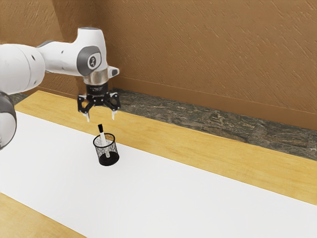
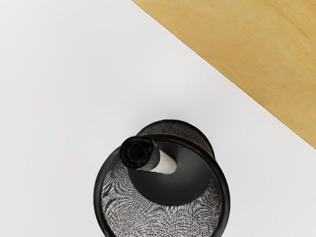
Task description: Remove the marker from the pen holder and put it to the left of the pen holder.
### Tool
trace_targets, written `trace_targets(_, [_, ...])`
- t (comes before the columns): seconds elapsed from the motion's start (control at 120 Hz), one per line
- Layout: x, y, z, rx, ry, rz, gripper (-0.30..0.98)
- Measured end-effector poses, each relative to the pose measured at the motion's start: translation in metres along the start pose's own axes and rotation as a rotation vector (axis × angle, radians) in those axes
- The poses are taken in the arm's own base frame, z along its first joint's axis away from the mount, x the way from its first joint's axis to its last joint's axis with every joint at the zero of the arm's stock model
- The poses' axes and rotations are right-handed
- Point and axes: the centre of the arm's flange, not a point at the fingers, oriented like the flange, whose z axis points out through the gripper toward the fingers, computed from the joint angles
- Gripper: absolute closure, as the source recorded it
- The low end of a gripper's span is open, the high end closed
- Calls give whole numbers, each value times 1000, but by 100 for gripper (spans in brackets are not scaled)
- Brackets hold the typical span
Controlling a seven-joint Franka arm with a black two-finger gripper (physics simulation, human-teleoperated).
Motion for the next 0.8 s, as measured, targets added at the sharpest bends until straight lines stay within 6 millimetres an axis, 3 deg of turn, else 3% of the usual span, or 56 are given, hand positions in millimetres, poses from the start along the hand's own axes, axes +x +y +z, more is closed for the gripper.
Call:
trace_targets(0.158, [14, -12, 32, -31, -26, -97, 0])
trace_targets(0.392, [20, -12, 55, -62, -21, -151, 2])
trace_targets(0.8, [24, -18, 65, -85, -13, -187, 43])
